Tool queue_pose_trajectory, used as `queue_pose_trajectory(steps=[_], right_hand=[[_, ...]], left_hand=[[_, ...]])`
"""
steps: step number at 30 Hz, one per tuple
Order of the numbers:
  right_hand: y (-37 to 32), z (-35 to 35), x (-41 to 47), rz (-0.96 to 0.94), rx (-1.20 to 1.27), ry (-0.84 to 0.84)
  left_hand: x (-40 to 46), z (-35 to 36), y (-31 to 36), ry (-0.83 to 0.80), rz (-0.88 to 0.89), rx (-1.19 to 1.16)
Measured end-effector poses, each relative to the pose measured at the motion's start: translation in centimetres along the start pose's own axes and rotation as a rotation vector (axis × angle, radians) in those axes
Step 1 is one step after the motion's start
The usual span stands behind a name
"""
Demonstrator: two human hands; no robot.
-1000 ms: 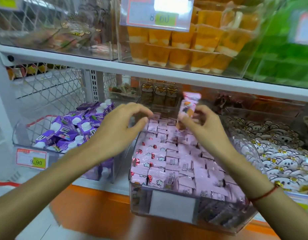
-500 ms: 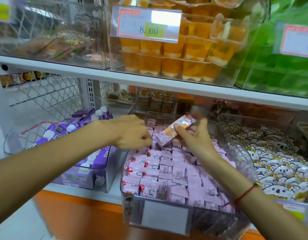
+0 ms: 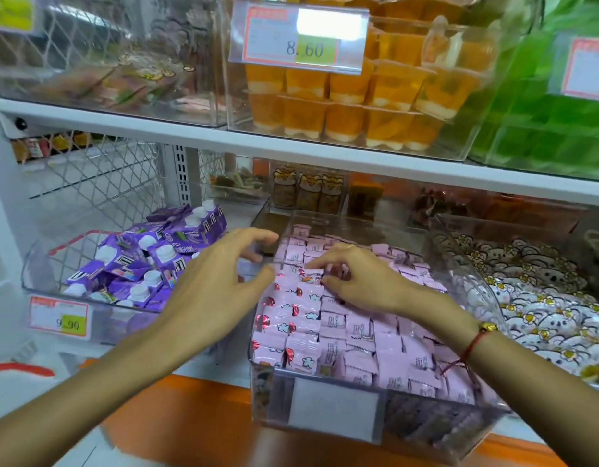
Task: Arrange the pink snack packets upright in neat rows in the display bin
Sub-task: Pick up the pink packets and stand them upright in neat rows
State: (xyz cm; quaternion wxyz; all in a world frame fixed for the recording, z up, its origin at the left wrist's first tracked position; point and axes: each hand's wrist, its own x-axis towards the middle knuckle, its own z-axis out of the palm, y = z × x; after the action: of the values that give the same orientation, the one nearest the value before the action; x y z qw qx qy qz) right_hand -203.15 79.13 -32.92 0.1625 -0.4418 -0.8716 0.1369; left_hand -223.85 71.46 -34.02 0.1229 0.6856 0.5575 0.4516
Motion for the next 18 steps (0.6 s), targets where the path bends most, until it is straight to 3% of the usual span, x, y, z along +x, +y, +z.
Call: queue_pose_trajectory(steps=[3,6,15,18], right_hand=[[0.1,-0.4,0.2,0.072,0.210,-0.046],[0.3,-0.6,0.8,0.121,0.363,0.082],[-1.1,-1.4,2.9,0.082,0.049,-0.226],[-1.7,-0.8,2.0,0.103,0.153,-0.043]], left_hand=[[-1.4,0.6,-0.4,-0.023,-0.131,-0.162],[-1.8,1.0,-0.5,-0.063,-0.188,-0.204],[-1.9,0.8,-0.5,-0.093,-0.190,-0.182],[-2.0,0.7,-0.6,-0.102,-0.184,-0.176]])
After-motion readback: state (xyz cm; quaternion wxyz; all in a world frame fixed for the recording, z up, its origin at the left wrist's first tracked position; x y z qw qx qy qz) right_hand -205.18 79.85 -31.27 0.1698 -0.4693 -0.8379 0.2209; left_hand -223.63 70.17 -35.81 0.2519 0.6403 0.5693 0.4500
